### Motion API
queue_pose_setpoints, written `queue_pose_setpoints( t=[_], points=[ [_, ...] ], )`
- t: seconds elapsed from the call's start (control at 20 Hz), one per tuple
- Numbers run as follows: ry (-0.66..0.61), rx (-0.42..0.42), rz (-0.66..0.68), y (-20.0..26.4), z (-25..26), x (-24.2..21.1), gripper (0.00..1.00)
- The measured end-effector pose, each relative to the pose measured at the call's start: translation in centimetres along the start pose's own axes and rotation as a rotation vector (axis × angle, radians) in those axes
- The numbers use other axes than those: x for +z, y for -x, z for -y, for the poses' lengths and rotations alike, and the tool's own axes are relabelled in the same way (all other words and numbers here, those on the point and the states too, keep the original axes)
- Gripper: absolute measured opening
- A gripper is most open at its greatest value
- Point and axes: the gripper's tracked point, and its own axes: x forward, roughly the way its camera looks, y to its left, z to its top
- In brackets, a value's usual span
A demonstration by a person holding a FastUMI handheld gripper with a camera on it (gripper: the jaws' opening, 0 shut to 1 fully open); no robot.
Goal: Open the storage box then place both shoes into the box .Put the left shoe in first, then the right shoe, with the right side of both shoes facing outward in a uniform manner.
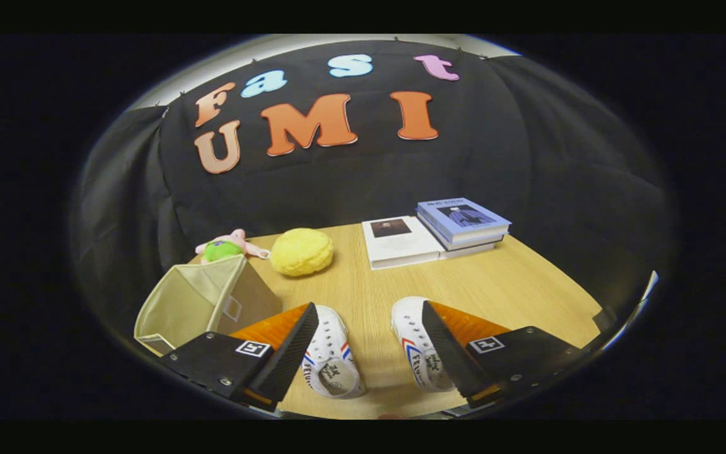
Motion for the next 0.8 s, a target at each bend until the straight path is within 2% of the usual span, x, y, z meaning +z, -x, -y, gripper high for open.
queue_pose_setpoints(
  t=[0.15,0.3,0.4,0.45,0.6,0.7,0.8],
  points=[
    [0.03,0.002,-0.042,-0.6,0.0,-3.1,0.99],
    [0.066,0.018,-0.097,-1.4,-0.7,-5.6,0.95],
    [0.079,0.038,-0.135,-1.6,-1.2,-7.1,0.88],
    [0.087,0.05,-0.152,-1.8,-1.5,-7.7,0.8],
    [0.103,0.107,-0.251,-2.5,-2.9,-10.7,0.66],
    [0.118,0.115,-0.279,-2.4,-3.0,-11.9,0.5],
    [0.1,0.111,-0.318,-2.7,-2.9,-13.3,0.44]
  ],
)
